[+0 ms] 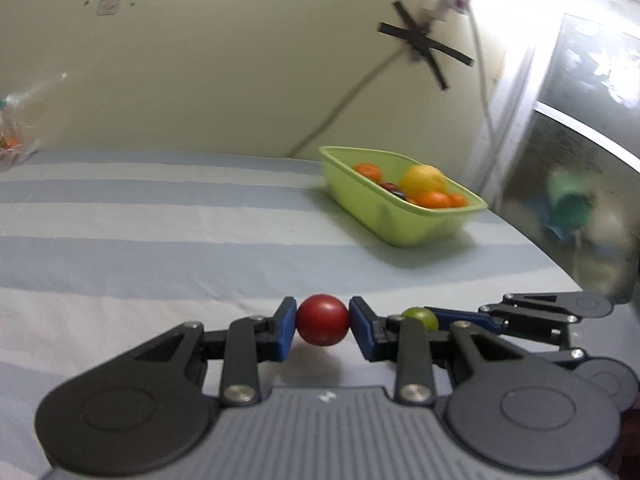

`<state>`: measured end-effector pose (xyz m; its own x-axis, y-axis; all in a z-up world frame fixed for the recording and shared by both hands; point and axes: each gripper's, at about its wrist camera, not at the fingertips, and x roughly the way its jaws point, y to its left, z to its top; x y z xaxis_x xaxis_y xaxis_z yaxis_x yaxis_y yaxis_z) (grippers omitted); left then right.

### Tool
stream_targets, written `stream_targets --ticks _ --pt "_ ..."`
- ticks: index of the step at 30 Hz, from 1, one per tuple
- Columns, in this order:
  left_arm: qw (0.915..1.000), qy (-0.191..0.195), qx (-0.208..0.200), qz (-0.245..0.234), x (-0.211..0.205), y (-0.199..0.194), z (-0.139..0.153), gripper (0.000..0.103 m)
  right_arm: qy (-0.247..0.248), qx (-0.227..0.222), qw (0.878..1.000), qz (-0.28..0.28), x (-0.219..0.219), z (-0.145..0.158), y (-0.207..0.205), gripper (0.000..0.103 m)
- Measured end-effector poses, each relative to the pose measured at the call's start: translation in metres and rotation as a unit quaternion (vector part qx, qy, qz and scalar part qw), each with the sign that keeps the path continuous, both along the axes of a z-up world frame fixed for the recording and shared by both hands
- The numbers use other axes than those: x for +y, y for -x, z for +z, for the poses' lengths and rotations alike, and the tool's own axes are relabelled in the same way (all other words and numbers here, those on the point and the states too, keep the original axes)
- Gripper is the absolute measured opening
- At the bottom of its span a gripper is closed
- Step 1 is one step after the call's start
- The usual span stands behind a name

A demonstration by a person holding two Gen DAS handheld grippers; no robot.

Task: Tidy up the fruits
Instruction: 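Close the left tool on the red tomato while the right tool grasps the green tomato, then carry both tomatoes over the green basket and open both tools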

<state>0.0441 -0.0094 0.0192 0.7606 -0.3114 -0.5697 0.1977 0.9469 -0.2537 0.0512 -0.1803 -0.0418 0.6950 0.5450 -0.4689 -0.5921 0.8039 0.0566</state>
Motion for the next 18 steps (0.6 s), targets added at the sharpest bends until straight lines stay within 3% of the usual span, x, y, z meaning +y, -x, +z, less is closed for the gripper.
stream_targets --ticks 8,12,18 --pt "0.9987 -0.015 0.004 -0.048 -0.034 0.017 -0.004 0.030 -0.002 -0.006 0.999 -0.031 -0.012 -0.002 0.010 0.028" --pt "0.9985 -0.027 0.008 -0.047 -0.039 0.016 -0.009 0.030 -0.009 0.002 0.999 -0.033 -0.018 -0.007 0.007 0.028" --pt "0.9987 -0.014 0.015 -0.046 -0.042 0.005 -0.002 0.030 -0.040 0.006 0.999 -0.032 -0.039 -0.006 0.011 0.028"
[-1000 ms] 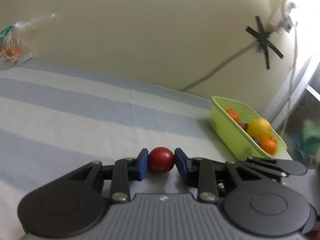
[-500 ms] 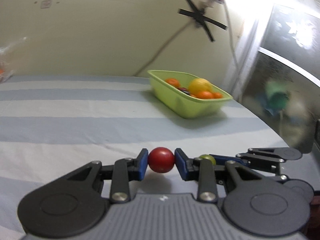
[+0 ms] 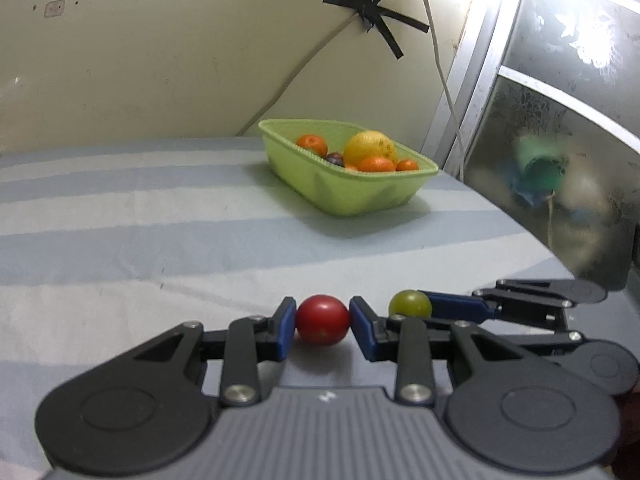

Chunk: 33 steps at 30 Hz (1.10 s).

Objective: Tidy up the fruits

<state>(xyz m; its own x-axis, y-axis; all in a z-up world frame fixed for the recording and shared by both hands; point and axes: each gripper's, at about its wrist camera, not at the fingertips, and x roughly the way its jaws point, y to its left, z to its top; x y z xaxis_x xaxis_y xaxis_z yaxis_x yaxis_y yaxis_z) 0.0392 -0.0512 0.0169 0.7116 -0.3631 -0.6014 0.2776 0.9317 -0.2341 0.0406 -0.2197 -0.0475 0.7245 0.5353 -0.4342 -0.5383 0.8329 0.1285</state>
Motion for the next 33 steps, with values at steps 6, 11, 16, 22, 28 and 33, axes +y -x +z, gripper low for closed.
stream_targets --ticks 6,11,16,22,28,33 --pt "0.9997 -0.002 -0.021 -0.008 -0.015 -0.030 0.024 0.030 -0.020 -0.047 0.998 -0.037 -0.017 0.020 -0.014 0.028" --pt "0.9991 0.005 -0.040 -0.011 -0.036 -0.076 0.046 0.030 -0.034 -0.086 0.993 -0.079 -0.034 0.036 -0.049 0.028" --pt "0.9995 0.007 -0.029 -0.006 -0.057 -0.126 0.045 0.030 -0.046 -0.096 0.986 -0.130 -0.049 0.037 -0.089 0.028" --pt "0.9997 -0.018 -0.013 0.010 -0.072 -0.163 0.028 0.031 -0.039 -0.073 0.988 -0.134 -0.047 0.020 -0.114 0.029" --pt "0.9993 -0.018 -0.006 0.032 -0.066 -0.167 0.023 0.050 -0.075 -0.089 0.983 -0.144 -0.058 0.020 -0.102 0.047" --pt "0.9984 0.010 -0.006 0.055 -0.043 -0.152 0.034 0.052 -0.115 -0.072 0.976 -0.170 -0.068 0.019 -0.091 0.047"
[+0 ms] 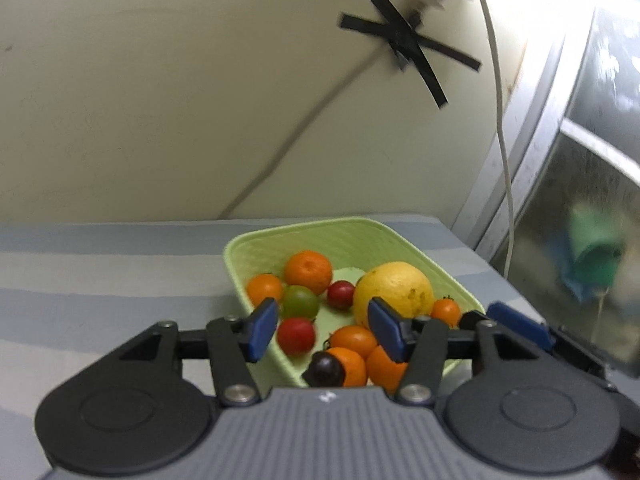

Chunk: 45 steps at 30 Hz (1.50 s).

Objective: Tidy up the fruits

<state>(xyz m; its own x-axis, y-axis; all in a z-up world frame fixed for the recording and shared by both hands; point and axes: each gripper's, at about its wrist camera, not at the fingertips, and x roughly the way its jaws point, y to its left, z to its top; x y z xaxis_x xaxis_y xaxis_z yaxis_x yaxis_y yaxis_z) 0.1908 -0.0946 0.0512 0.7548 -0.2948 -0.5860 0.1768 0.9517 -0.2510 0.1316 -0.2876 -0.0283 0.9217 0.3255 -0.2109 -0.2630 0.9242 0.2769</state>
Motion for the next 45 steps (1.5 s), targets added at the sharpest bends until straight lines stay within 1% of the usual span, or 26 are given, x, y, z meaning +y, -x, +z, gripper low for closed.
stream_targets --ticks 2,3,5,7,9,10,11,13,16,18,19,24,26,29,35,45 --pt "0.9999 0.007 -0.002 0.009 0.009 0.011 0.004 0.052 -0.009 0.000 1.000 -0.016 -0.001 0.001 0.007 0.047" --pt "0.9999 0.005 -0.005 0.015 0.013 0.019 0.005 0.053 -0.012 0.002 1.000 -0.023 -0.001 0.002 0.011 0.047" --pt "0.9996 -0.013 -0.013 0.024 0.016 0.037 0.005 0.057 -0.018 0.006 0.999 -0.028 -0.001 0.000 0.020 0.047" --pt "0.9984 -0.043 -0.021 0.032 0.017 0.055 0.002 0.062 -0.025 0.017 0.999 -0.031 0.000 -0.005 0.032 0.047" --pt "0.9970 -0.064 -0.024 0.037 0.018 0.072 -0.003 0.067 -0.029 0.029 0.999 -0.028 0.003 -0.009 0.041 0.048" --pt "0.9965 -0.070 -0.024 0.039 0.019 0.081 -0.006 0.070 -0.034 0.033 0.998 -0.028 0.005 -0.011 0.046 0.049" --pt "0.9963 -0.073 -0.022 0.039 0.021 0.089 -0.009 0.078 -0.042 0.037 0.998 -0.028 0.005 -0.013 0.054 0.049" --pt "0.9953 -0.082 -0.024 0.046 0.023 0.106 -0.015 0.086 -0.059 0.046 0.997 -0.022 0.007 -0.017 0.067 0.052" --pt "0.9933 -0.097 -0.031 0.054 0.027 0.127 -0.021 0.086 -0.074 0.062 0.995 -0.011 0.018 -0.023 0.082 0.054" --pt "0.9926 -0.101 -0.033 0.059 0.030 0.138 -0.024 0.088 -0.066 0.060 0.996 -0.009 0.026 -0.023 0.092 0.055" --pt "0.9923 -0.102 -0.033 0.062 0.032 0.142 -0.025 0.090 -0.064 0.056 0.996 -0.008 0.029 -0.023 0.096 0.057" --pt "0.9912 -0.109 -0.029 0.069 0.037 0.158 -0.033 0.093 -0.069 0.067 0.995 -0.006 0.035 -0.023 0.100 0.057" --pt "0.9905 -0.112 -0.031 0.074 0.039 0.162 -0.035 0.100 -0.073 0.069 0.995 -0.009 0.034 -0.023 0.100 0.057" --pt "0.9887 -0.119 -0.037 0.083 0.041 0.165 -0.036 0.103 -0.079 0.070 0.994 -0.012 0.032 -0.024 0.101 0.057" --pt "0.9843 -0.143 -0.044 0.093 0.039 0.165 -0.038 0.103 -0.086 0.074 0.994 -0.010 0.029 -0.026 0.099 0.057" --pt "0.9772 -0.179 -0.041 0.106 0.033 0.161 -0.042 0.103 -0.097 0.076 0.992 -0.005 0.025 -0.028 0.097 0.058"
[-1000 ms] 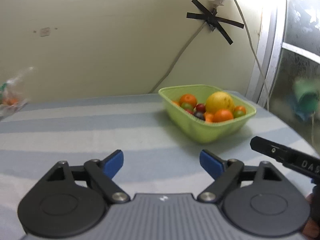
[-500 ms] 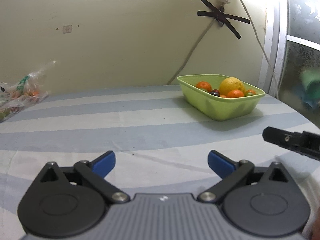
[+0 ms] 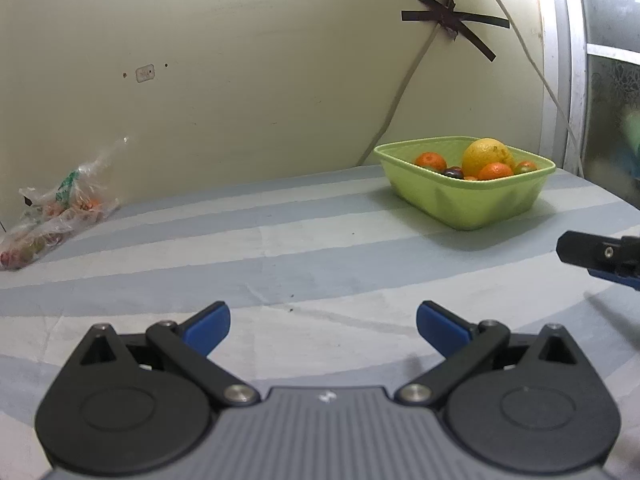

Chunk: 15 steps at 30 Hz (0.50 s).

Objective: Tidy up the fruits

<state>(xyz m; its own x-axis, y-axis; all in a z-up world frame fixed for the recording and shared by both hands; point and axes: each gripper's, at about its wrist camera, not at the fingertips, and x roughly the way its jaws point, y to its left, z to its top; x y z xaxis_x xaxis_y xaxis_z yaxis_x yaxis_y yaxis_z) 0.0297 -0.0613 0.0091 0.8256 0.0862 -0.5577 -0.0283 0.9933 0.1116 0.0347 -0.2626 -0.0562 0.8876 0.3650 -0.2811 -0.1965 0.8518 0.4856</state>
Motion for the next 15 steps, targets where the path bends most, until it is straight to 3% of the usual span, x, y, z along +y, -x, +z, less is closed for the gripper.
stream_targets --ticks 15 --pt "0.9987 -0.023 -0.044 0.005 -0.0011 0.0100 0.0051 0.103 -0.002 -0.001 1.000 0.001 -0.0001 0.0006 0.0014 0.062"
